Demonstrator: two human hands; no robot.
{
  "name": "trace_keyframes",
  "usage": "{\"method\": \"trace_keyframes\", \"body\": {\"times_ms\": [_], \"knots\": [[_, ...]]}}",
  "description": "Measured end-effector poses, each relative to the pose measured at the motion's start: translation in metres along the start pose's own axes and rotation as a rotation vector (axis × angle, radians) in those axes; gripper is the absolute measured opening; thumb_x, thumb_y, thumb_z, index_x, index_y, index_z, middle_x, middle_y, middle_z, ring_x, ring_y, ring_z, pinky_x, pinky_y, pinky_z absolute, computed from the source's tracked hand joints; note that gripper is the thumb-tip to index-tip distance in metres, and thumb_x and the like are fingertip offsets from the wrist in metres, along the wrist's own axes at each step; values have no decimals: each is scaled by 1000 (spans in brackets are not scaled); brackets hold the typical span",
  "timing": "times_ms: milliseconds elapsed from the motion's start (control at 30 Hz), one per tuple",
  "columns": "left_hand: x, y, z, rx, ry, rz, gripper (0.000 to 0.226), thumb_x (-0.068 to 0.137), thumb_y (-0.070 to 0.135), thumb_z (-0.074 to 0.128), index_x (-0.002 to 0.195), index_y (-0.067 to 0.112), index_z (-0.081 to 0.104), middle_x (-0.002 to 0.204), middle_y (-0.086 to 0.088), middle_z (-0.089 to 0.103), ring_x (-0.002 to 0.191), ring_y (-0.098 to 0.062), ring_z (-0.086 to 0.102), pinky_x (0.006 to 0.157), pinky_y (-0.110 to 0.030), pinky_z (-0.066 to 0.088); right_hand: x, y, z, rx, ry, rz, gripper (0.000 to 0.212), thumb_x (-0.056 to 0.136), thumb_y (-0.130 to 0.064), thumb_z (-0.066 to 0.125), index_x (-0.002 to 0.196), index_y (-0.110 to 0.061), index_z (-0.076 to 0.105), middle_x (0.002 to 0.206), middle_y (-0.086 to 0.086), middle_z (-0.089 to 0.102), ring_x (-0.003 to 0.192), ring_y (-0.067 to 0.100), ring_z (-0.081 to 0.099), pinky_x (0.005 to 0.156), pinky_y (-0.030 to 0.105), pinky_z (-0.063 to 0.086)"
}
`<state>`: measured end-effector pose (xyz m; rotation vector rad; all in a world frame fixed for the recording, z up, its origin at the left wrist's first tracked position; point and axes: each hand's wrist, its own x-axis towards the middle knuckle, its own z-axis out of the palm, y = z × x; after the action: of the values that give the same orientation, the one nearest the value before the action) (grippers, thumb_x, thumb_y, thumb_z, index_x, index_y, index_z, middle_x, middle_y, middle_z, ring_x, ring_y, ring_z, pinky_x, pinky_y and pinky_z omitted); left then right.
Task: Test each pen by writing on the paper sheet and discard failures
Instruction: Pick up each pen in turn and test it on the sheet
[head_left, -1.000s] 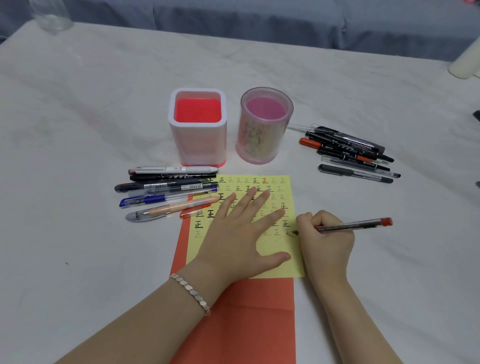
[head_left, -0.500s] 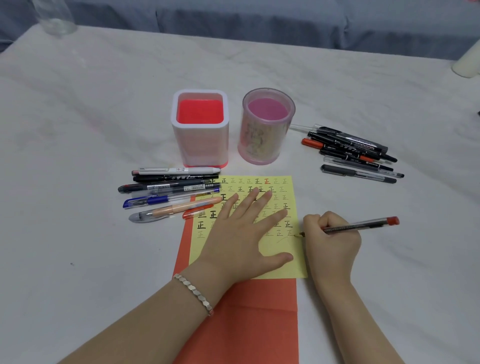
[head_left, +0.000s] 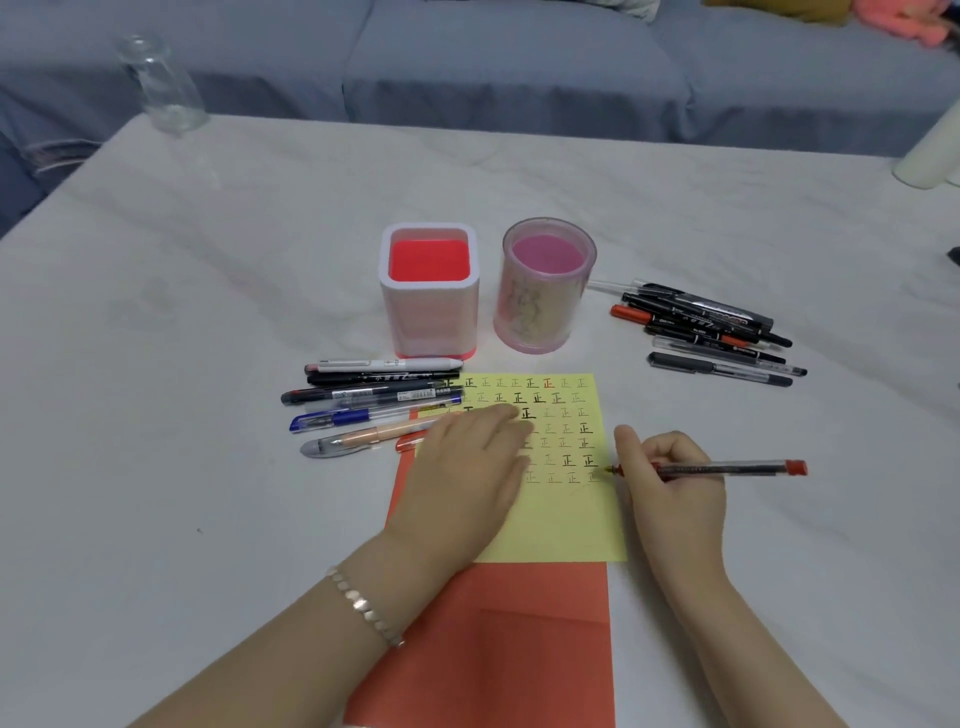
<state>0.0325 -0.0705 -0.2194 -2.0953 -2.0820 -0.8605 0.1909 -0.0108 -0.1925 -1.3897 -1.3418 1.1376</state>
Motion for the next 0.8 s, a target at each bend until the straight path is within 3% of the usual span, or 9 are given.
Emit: {"method": "trace_keyframes", "body": {"times_ms": [67, 200, 267, 333, 400, 567, 633, 700, 800], "knots": [[-6, -15, -17, 87, 56, -47, 33, 80, 23, 45, 100, 9, 66, 100, -9, 65, 92, -21, 47, 75, -34, 34, -2, 0, -2, -46, -43, -15, 34, 85, -15, 64, 59, -4, 45, 49, -1, 42, 42, 3, 38, 42, 11, 29], [-19, -43, -44, 203, -23, -165, 31, 80, 29, 43, 87, 12, 68, 85, -3, 62, 76, -27, 55, 61, -36, 46, -8, -7, 0, -34, -114, 6, 33, 84, -13, 65, 58, -7, 45, 52, 3, 47, 41, 2, 38, 42, 10, 29], [-23, -50, -48, 228, -66, -153, 28, 80, 29, 46, 79, 11, 68, 77, -4, 60, 68, -28, 57, 55, -35, 46, -10, -10, 3, -26, -138, 2, 34, 82, -12, 67, 56, -9, 45, 45, -6, 46, 40, 2, 39, 42, 10, 29], [-28, -52, -47, 230, -85, -172, 12, 78, 21, 65, 77, 9, 68, 74, -5, 58, 65, -29, 56, 52, -35, 44, -11, -11, 6, -32, -159, -13, 35, 81, -14, 68, 55, -12, 45, 40, -9, 44, 41, 3, 38, 43, 12, 29], [-29, -52, -45, 192, -95, -232, 15, 69, 11, 79, 77, 8, 67, 75, -6, 57, 67, -29, 55, 53, -36, 45, -13, -12, 8, -23, -191, -21, 34, 80, -15, 69, 55, -14, 46, 40, -9, 44, 42, 4, 37, 44, 14, 29], [-26, -40, -45, 183, -95, -192, 12, 76, 18, 74, 73, 13, 64, 71, -1, 60, 65, -23, 55, 55, -32, 44, -18, -25, 9, 85, -284, 6, 24, 84, -16, 63, 64, -6, 54, 44, -4, 57, 41, 5, 48, 45, 12, 39], [-23, -25, -54, 4, -69, -286, 9, 84, 25, 64, 78, 18, 64, 70, 6, 61, 68, -15, 55, 62, -27, 41, -20, -33, 9, 207, -321, 54, 28, 86, -27, 53, 70, -5, 59, 52, 4, 63, 46, 11, 57, 47, 17, 46], [-20, -7, -62, -333, -52, -461, 7, 85, 20, 66, 80, 24, 63, 73, 12, 62, 73, -2, 55, 68, -15, 38, -19, -41, 6, 321, -351, 111, 42, 81, -40, 42, 74, -4, 63, 58, 12, 67, 51, 20, 63, 49, 21, 50], [-16, 14, -68, -660, 6, -584, 22, 78, 10, 71, 79, 31, 63, 77, 17, 64, 71, 4, 56, 63, -6, 37, -19, -52, 1, 395, -376, 147, 50, 78, -45, 36, 64, -9, 67, 56, 15, 66, 49, 23, 62, 47, 22, 49]]}}
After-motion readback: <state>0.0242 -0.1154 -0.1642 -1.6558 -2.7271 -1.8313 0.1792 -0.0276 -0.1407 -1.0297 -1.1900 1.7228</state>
